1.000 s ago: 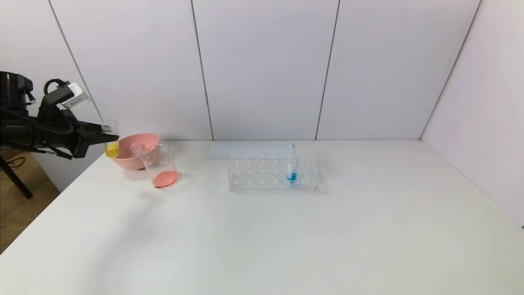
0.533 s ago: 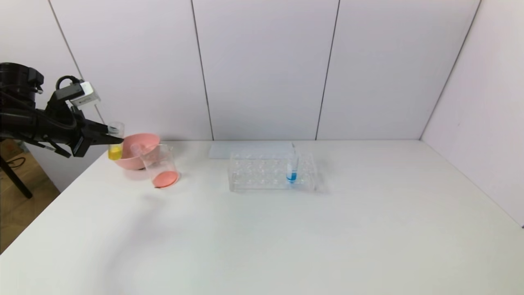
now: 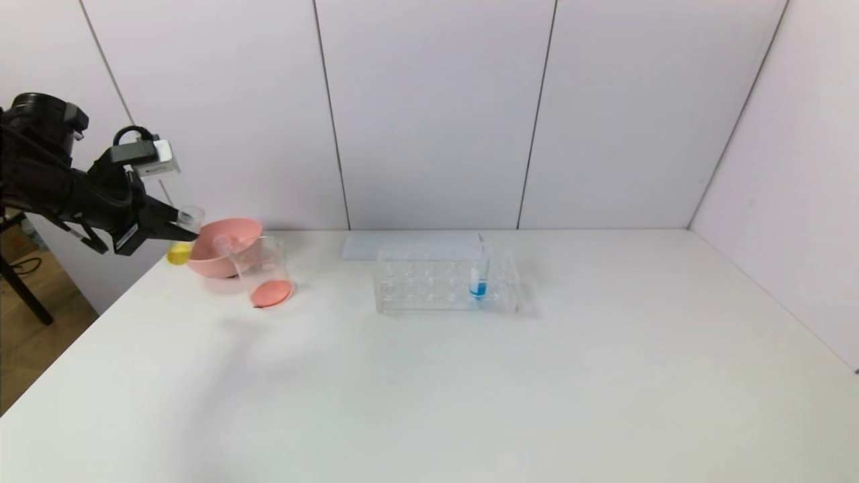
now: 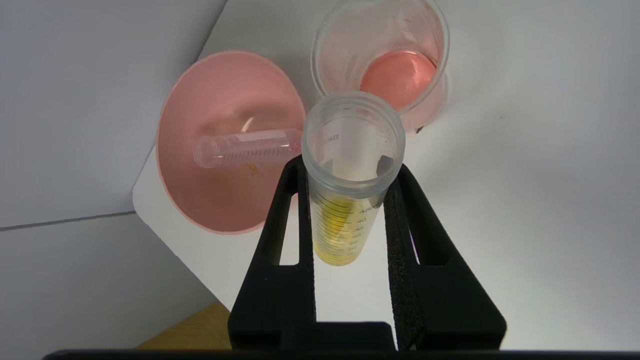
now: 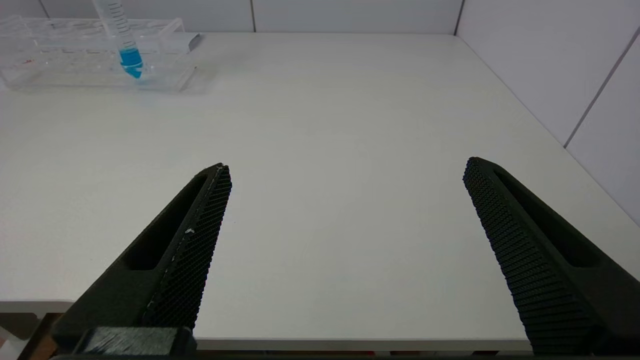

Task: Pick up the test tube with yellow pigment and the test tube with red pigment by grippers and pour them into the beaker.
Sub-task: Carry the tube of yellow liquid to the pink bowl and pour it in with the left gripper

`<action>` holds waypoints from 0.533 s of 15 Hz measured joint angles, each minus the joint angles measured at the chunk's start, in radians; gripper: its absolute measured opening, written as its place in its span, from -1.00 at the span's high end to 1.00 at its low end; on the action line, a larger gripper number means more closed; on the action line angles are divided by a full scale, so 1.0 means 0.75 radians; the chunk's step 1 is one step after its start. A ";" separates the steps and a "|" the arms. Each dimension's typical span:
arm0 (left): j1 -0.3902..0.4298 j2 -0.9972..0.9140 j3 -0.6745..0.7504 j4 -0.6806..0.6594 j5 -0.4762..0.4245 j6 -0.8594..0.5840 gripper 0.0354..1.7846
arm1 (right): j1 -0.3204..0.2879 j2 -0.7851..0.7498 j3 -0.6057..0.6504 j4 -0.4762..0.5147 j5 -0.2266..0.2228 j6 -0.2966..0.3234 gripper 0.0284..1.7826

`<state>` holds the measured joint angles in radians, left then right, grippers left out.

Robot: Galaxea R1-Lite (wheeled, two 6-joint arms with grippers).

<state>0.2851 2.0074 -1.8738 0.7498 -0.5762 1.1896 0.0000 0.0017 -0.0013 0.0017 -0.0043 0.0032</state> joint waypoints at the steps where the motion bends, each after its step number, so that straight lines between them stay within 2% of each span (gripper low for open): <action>1: -0.012 0.021 -0.056 0.059 0.022 0.022 0.55 | 0.000 0.000 0.000 0.000 0.000 0.000 -0.91; 3: -0.031 0.058 -0.120 0.110 0.044 0.057 0.55 | 0.000 0.000 0.000 0.000 0.000 0.000 -0.91; 8: -0.056 0.092 -0.153 0.110 0.133 0.062 0.55 | 0.000 0.000 0.000 0.000 0.000 0.000 -0.91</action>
<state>0.2434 2.0762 -1.9887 0.8326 -0.4766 1.2364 0.0000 0.0017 -0.0013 0.0017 -0.0043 0.0032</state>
